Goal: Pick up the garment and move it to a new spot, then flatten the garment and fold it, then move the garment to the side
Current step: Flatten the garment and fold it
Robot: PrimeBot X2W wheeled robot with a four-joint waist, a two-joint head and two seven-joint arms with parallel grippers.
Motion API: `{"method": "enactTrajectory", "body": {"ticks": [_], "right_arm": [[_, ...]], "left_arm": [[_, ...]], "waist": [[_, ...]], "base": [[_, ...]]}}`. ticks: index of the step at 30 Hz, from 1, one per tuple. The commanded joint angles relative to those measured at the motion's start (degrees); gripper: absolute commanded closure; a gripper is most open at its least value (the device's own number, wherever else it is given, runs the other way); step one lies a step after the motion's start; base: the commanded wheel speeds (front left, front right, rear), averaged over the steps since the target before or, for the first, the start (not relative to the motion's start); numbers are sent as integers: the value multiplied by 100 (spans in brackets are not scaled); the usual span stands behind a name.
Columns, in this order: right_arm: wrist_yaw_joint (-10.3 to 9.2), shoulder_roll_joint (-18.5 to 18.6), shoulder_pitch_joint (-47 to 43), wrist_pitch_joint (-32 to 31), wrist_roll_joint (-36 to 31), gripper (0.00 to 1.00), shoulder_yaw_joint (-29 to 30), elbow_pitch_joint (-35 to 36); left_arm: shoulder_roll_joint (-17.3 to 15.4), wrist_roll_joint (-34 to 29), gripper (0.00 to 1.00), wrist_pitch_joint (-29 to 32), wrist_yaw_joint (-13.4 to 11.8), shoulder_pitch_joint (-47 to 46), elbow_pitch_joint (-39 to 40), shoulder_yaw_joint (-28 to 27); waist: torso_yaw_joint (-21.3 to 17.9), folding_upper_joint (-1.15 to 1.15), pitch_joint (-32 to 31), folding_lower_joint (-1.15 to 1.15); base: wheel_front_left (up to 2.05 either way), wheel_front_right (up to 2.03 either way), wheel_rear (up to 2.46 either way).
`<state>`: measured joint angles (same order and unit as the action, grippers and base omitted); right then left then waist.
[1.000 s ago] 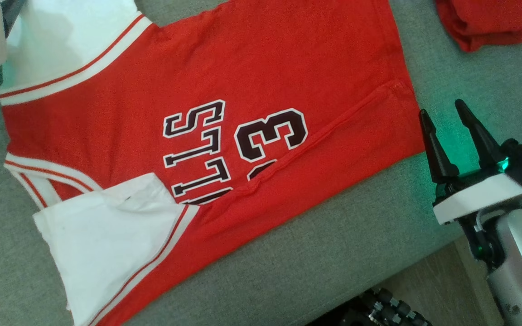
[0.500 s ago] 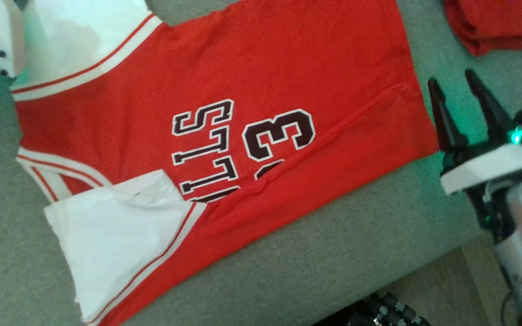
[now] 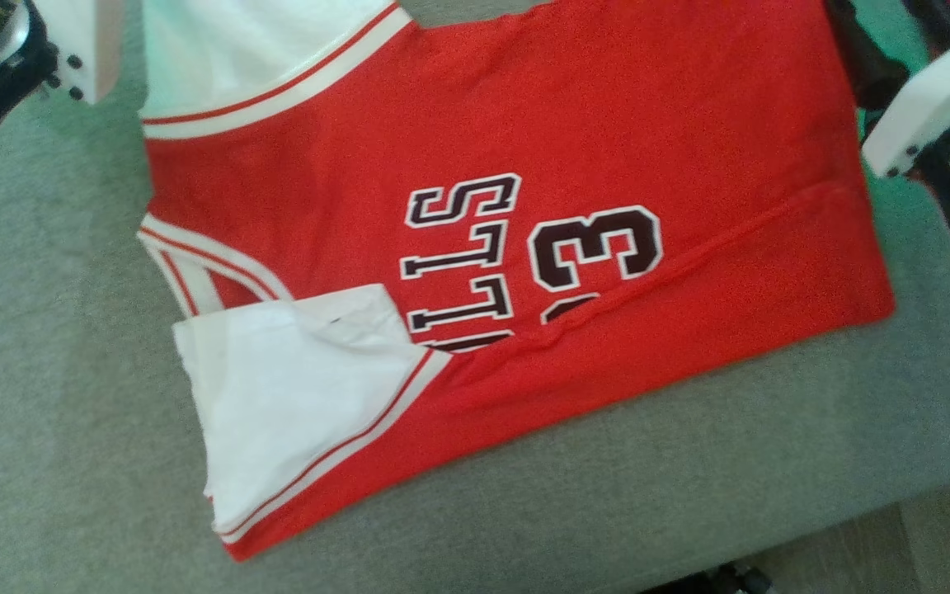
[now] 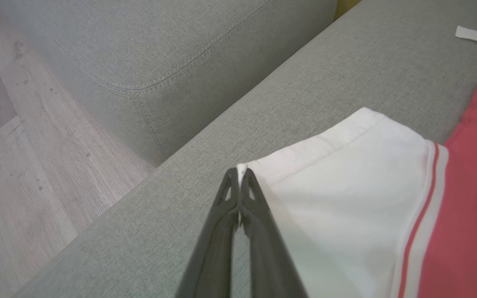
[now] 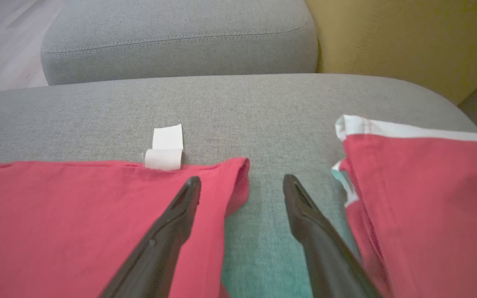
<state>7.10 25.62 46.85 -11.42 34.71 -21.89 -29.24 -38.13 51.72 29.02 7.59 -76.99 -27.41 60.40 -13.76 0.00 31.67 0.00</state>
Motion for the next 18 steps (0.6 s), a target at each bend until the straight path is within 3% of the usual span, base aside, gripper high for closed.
{"method": "enactTrajectory", "body": {"ticks": [1, 8, 18], "right_arm": [[39, 112, 125, -141, 50, 0, -47, -91], [39, 20, 836, -577, 98, 0, -267, -1026], [39, 4, 1403, -1009, 3, 0, -686, -1711]], "left_arm": [[-166, 41, 100, -81, -10, -399, 157, -142], [-185, 240, 100, -322, -10, -685, 196, 262], [-181, 520, 100, -553, -10, -864, -16, 730]], "waist": [[167, 0, 69, 0], [422, 0, 160, 0], [491, 0, 71, 0]], "base": [[0, 0, 0], [0, 0, 0], [0, 0, 0]]}}
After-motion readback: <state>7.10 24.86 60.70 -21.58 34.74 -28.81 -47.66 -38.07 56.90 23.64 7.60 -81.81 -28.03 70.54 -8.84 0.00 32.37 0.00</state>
